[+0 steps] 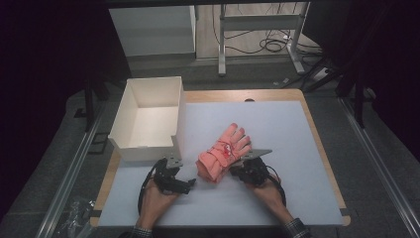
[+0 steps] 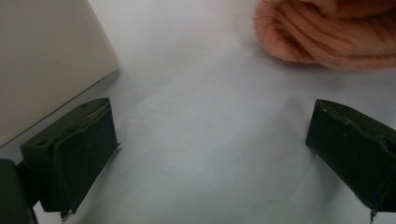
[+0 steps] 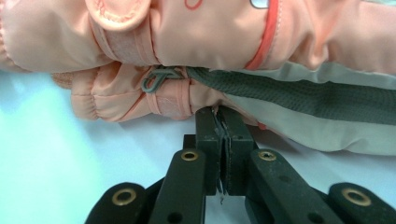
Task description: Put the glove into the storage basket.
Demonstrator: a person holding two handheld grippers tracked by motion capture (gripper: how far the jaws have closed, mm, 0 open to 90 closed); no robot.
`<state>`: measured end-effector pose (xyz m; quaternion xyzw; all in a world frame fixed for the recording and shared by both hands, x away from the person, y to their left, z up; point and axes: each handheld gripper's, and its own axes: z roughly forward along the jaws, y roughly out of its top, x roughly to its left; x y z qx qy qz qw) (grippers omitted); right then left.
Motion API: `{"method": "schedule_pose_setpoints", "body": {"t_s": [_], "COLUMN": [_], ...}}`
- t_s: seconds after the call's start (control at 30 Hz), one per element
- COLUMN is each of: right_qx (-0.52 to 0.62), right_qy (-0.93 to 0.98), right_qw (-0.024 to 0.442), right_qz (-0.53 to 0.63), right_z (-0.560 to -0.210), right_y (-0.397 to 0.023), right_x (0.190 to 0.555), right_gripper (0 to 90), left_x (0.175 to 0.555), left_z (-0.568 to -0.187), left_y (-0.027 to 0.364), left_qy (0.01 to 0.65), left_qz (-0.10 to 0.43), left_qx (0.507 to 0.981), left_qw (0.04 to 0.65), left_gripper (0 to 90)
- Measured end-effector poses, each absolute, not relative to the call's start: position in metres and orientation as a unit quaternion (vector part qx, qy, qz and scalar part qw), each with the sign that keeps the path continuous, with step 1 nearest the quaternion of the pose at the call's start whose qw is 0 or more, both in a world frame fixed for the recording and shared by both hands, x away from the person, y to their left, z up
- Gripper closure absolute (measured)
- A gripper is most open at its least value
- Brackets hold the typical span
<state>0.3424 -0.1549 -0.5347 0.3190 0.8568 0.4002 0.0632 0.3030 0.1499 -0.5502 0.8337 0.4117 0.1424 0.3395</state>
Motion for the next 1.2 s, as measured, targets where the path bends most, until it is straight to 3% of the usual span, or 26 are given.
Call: {"method": "schedule_pose_setpoints", "body": {"t_s": [0.6, 1.2], "right_qx": [0.329, 0.335], "right_qy": [0.851, 0.847], "right_qw": [0.072, 0.129], "right_qz": [0.402, 0.392], "right_z": [-0.536, -0.520], "right_y": [-0.149, -0.190], "right_x": [0.357, 0.345], "right_gripper": [86.6, 62.2], "left_x": [0.303, 0.304], "left_z": [-0.550, -0.551], "left_y": [0.149, 0.149], "left_qy": [0.412, 0.413], "left_qz": [0.143, 0.139], "left_qx": [0.834, 0.833], "left_qw": [0.339, 0.342], "left_gripper": [1.4, 0.4]}}
